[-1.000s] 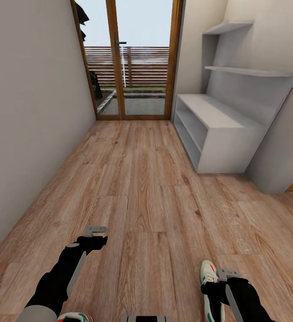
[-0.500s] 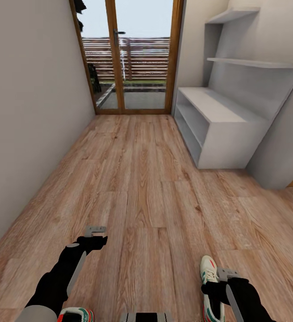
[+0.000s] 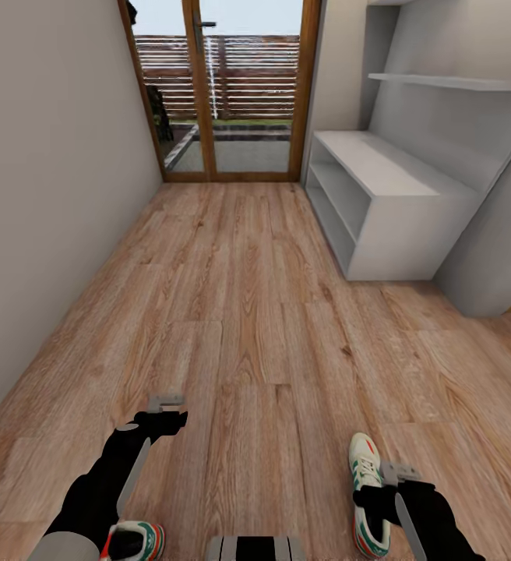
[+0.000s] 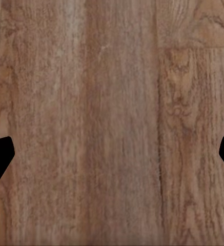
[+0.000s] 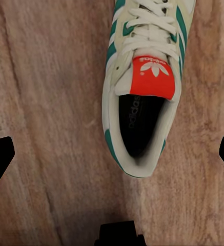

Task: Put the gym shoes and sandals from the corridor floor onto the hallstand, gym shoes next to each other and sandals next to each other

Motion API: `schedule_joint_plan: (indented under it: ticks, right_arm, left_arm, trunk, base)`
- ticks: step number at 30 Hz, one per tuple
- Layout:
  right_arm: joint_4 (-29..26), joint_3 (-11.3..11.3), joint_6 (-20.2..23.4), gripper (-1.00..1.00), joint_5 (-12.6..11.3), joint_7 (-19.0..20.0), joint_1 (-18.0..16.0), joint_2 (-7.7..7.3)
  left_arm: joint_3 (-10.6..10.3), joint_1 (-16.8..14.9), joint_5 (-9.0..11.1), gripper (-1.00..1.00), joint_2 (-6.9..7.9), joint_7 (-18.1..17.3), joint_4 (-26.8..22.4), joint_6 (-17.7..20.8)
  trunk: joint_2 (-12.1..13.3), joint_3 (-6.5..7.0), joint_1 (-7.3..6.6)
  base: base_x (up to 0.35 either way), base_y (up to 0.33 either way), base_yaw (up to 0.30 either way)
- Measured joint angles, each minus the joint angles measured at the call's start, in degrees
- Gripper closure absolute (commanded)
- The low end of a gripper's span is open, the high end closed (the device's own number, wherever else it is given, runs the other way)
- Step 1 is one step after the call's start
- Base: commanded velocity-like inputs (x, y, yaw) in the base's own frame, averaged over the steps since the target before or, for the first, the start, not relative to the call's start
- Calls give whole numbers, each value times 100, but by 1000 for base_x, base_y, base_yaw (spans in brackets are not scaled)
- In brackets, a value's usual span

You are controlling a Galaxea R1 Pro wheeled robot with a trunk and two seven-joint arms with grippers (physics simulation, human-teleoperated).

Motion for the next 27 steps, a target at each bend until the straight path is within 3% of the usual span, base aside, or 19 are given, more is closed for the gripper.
schedule_joint_plan:
  ticks: [27]
  right_arm:
    - [-12,-2,-11,-100,6,-3,-73,-12]
  left_arm:
    - [-3,7,0,-100,-1,-6,0,-1]
  trunk:
    - [-36,-598,70]
  base:
    - [0,0,0]
